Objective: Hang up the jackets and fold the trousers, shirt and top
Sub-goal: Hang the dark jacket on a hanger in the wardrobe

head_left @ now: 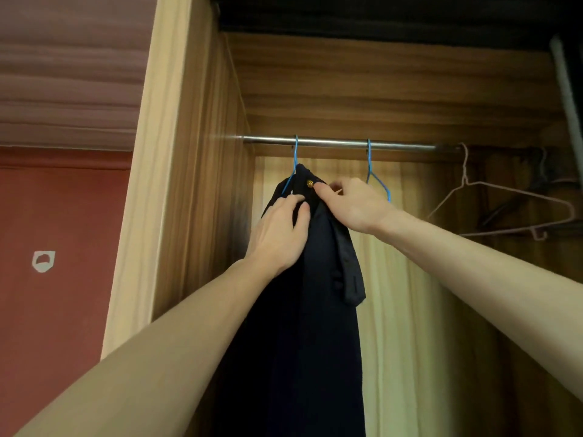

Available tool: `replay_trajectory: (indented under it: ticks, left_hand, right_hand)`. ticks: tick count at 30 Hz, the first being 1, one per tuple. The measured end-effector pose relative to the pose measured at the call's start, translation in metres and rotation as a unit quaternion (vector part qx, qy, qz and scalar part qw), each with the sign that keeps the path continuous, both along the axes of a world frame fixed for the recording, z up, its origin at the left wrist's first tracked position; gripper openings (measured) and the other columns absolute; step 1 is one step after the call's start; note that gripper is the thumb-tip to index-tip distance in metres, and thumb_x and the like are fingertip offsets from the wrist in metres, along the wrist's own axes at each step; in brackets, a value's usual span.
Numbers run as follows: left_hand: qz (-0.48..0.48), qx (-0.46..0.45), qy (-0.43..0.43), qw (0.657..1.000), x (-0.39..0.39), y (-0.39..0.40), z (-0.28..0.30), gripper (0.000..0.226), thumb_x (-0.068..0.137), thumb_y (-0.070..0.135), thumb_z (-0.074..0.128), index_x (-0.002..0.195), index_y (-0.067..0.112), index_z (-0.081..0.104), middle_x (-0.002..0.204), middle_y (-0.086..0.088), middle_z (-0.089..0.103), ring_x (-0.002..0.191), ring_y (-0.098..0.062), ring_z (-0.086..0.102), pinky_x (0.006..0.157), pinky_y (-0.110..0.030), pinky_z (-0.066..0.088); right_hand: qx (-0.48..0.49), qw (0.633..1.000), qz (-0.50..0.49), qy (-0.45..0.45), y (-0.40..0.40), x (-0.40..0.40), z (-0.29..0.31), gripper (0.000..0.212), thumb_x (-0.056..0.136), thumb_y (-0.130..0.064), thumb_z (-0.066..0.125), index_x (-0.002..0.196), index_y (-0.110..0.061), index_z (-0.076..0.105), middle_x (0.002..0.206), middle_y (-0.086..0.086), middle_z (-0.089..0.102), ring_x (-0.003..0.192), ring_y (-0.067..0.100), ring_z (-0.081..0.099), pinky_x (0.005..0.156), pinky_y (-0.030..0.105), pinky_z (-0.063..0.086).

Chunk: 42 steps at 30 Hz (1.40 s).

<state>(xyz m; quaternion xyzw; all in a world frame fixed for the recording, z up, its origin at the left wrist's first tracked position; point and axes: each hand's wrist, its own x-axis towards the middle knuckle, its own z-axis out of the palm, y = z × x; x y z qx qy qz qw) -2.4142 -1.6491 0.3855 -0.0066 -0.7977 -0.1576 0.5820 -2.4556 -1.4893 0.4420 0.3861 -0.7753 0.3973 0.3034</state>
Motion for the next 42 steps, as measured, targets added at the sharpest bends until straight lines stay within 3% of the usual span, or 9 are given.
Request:
replay_trajectory:
  ticks: [2, 5, 13, 19, 26, 31, 35, 39, 42]
  left_hand:
    - [-0.003, 0.006, 0.005, 1.0, 0.002, 0.003, -0.018, 0.043, 0.111, 0.044, 0.035, 0.148, 0.029, 0.049, 0.141, 0.006, 0.059, 0.128, -0.014, 0.057, 0.104, -0.041, 0.051]
    - [-0.007, 0.022, 0.005, 1.0, 0.008, 0.011, -0.05, 0.041, 0.111, 0.043, 0.034, 0.148, 0.031, 0.048, 0.141, 0.007, 0.058, 0.127, -0.013, 0.057, 0.102, -0.038, 0.05]
    - [-0.037, 0.032, -0.01, 0.999, 0.066, 0.057, -0.18, 0.05, 0.108, 0.054, 0.028, 0.154, 0.037, 0.039, 0.15, 0.02, 0.047, 0.129, 0.017, 0.032, 0.099, -0.009, 0.027]
    - [-0.054, 0.017, -0.066, 0.996, 0.116, 0.114, -0.274, 0.051, 0.108, 0.048, 0.034, 0.156, 0.031, 0.041, 0.159, 0.016, 0.041, 0.146, 0.0, 0.035, 0.119, -0.027, 0.031]
    - [-0.057, -0.068, -0.098, 0.991, 0.162, 0.2, -0.336, 0.05, 0.107, 0.036, 0.042, 0.149, 0.012, 0.055, 0.155, -0.002, 0.052, 0.145, -0.019, 0.046, 0.121, -0.04, 0.036]
    - [-0.11, -0.123, -0.118, 0.979, 0.179, 0.267, -0.371, 0.051, 0.107, 0.037, 0.043, 0.146, 0.008, 0.057, 0.152, -0.006, 0.055, 0.144, -0.023, 0.048, 0.119, -0.044, 0.038]
    - [-0.181, -0.119, -0.125, 0.968, 0.182, 0.326, -0.398, 0.049, 0.107, 0.037, 0.047, 0.147, 0.009, 0.055, 0.153, -0.006, 0.054, 0.142, -0.025, 0.05, 0.118, -0.042, 0.038]
    - [-0.28, -0.119, -0.125, 0.944, 0.175, 0.385, -0.422, 0.046, 0.109, 0.039, 0.043, 0.145, 0.012, 0.052, 0.149, -0.006, 0.055, 0.139, -0.025, 0.05, 0.121, -0.029, 0.027]
    - [-0.357, -0.116, -0.136, 0.917, 0.173, 0.428, -0.434, 0.045, 0.109, 0.041, 0.04, 0.144, 0.013, 0.051, 0.145, -0.007, 0.057, 0.136, -0.026, 0.053, 0.117, -0.035, 0.036]
  right_hand:
    - [-0.023, 0.999, 0.02, 0.018, 0.009, 0.009, -0.025, 0.055, 0.104, -0.06, 0.043, 0.135, -0.018, 0.06, 0.115, 0.0, 0.071, 0.107, 0.022, 0.066, 0.096, 0.044, 0.056]
    - [-0.05, 0.997, 0.045, 0.043, 0.028, 0.022, -0.073, 0.05, 0.104, -0.059, 0.044, 0.142, -0.027, 0.054, 0.122, -0.01, 0.066, 0.108, 0.013, 0.065, 0.09, 0.035, 0.057]
    - [-0.014, 0.995, -0.054, 0.077, 0.098, 0.066, -0.223, 0.057, 0.105, -0.064, 0.035, 0.155, -0.036, 0.036, 0.151, -0.013, 0.052, 0.135, 0.008, 0.051, 0.102, 0.03, 0.046]
    - [0.024, 0.987, -0.142, 0.069, 0.168, 0.111, -0.316, 0.057, 0.106, -0.053, 0.045, 0.154, -0.022, 0.043, 0.145, -0.003, 0.057, 0.13, 0.014, 0.053, 0.103, 0.03, 0.044]
    - [0.072, 0.963, -0.247, 0.075, 0.261, 0.169, -0.384, 0.059, 0.105, -0.05, 0.049, 0.148, -0.01, 0.054, 0.149, 0.006, 0.056, 0.141, 0.025, 0.051, 0.115, 0.042, 0.044]
    - [0.099, 0.932, -0.34, 0.077, 0.328, 0.214, -0.419, 0.06, 0.105, -0.05, 0.049, 0.149, -0.009, 0.054, 0.154, 0.011, 0.053, 0.145, 0.029, 0.048, 0.118, 0.05, 0.04]
    - [0.144, 0.895, -0.421, 0.023, 0.379, 0.252, -0.441, 0.064, 0.108, -0.055, 0.043, 0.158, -0.016, 0.043, 0.164, 0.006, 0.042, 0.155, 0.025, 0.034, 0.129, 0.044, 0.023]
    - [0.16, 0.847, -0.506, -0.004, 0.421, 0.287, -0.461, 0.065, 0.108, -0.057, 0.044, 0.159, -0.018, 0.041, 0.165, 0.005, 0.04, 0.156, 0.025, 0.031, 0.128, 0.044, 0.02]
    - [0.158, 0.804, -0.573, -0.03, 0.448, 0.318, -0.474, 0.064, 0.108, -0.06, 0.04, 0.159, -0.02, 0.041, 0.165, 0.004, 0.04, 0.155, 0.024, 0.032, 0.127, 0.042, 0.017]
